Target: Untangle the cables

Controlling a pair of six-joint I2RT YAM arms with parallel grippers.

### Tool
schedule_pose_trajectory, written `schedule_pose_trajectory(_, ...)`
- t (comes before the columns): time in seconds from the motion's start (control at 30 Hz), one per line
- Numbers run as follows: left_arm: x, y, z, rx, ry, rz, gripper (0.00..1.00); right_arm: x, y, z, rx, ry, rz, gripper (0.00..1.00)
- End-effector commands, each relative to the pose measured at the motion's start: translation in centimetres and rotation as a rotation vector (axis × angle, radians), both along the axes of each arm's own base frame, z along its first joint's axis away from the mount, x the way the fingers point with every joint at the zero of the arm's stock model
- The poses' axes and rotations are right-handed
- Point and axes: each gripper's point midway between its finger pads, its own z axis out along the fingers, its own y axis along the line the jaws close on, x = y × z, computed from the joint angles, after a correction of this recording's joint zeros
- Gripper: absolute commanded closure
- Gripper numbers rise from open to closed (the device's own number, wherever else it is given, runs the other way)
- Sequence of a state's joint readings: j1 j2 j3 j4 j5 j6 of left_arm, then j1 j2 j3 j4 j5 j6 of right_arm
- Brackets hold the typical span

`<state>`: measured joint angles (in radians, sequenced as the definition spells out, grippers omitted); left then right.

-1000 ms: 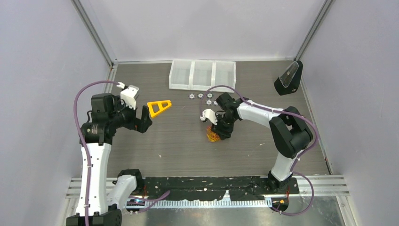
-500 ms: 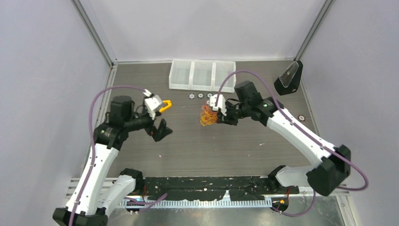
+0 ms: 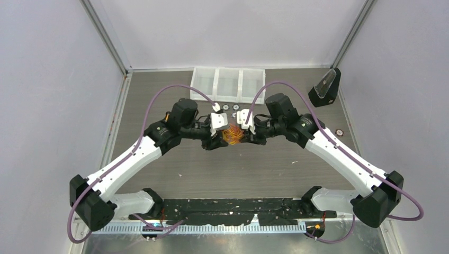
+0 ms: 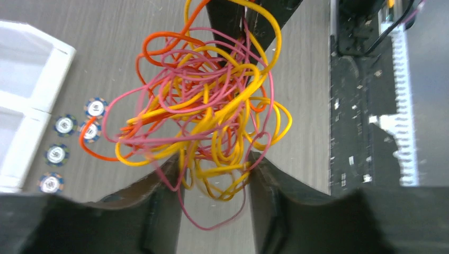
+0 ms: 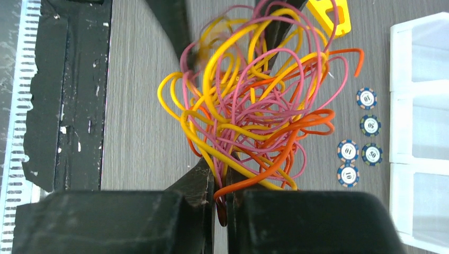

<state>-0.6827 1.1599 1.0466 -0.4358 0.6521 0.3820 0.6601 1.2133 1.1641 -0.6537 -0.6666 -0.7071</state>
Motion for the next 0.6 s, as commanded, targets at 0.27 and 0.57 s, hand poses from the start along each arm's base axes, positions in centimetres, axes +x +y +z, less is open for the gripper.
schedule_pose_trajectory(0.27, 1.6, 9.1, 0.0, 0.032, 0.017, 0.202, 1.0, 1.5, -8.5, -1.9, -0.142, 0.02, -0.284, 0.95)
schedule_pose_trajectory(0.57, 4.2, 22.6, -2.8, 0.145, 0.033, 0.582, 1.0, 2.9, -18.7, -2.5, -0.261, 0.01, -0.512, 0.95)
